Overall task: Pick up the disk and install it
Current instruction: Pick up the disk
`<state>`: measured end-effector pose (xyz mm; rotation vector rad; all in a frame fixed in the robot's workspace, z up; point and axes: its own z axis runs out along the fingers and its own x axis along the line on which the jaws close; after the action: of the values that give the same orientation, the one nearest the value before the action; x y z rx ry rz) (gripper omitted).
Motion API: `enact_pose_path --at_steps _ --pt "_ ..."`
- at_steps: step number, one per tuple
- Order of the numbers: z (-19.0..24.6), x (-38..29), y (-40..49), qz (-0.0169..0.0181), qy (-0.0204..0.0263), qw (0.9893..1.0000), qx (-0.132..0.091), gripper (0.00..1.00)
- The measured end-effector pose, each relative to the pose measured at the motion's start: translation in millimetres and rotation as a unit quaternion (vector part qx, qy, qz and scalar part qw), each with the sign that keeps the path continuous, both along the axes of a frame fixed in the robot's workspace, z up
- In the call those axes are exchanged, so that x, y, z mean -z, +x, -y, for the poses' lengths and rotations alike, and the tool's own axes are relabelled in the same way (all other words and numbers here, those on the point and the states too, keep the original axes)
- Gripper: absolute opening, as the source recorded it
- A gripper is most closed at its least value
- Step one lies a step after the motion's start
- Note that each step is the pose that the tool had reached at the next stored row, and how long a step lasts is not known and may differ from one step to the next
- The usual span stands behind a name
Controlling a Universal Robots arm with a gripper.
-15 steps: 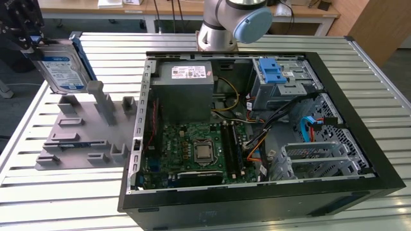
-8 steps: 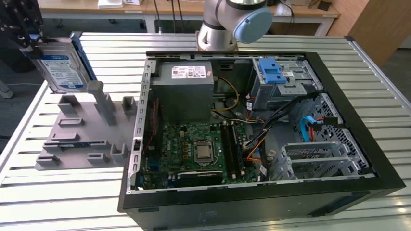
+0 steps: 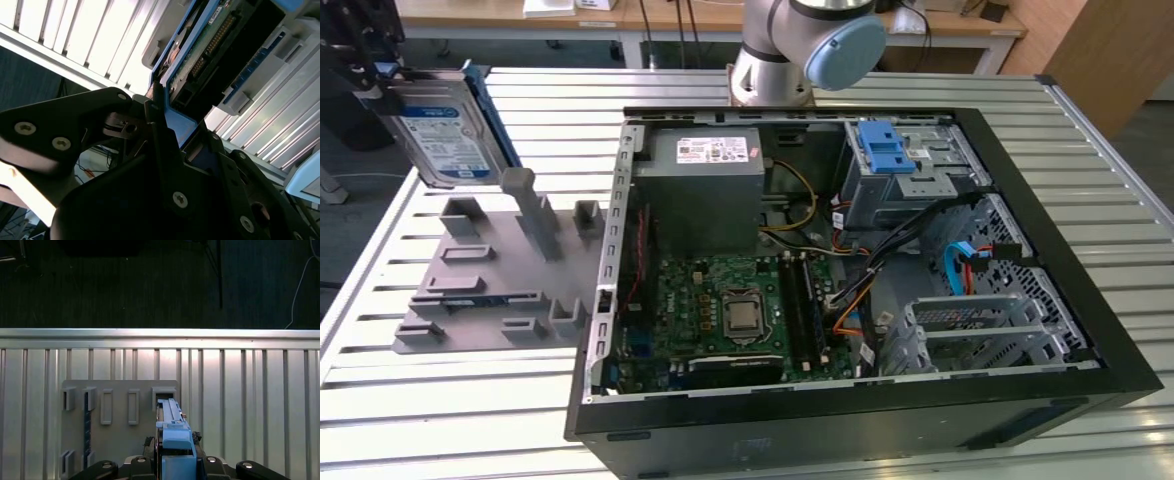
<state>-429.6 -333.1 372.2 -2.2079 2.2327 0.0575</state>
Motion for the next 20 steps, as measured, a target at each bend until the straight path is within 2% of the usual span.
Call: enact_pose_path --at_steps 16,20 --pt "-0.5 -13.2 -0.1 0.0002 -0.0014 1.0 0.0 0.36" --pt "-0.6 -18.5 -0.1 0.0001 -0.0014 1.0 0.0 0.36"
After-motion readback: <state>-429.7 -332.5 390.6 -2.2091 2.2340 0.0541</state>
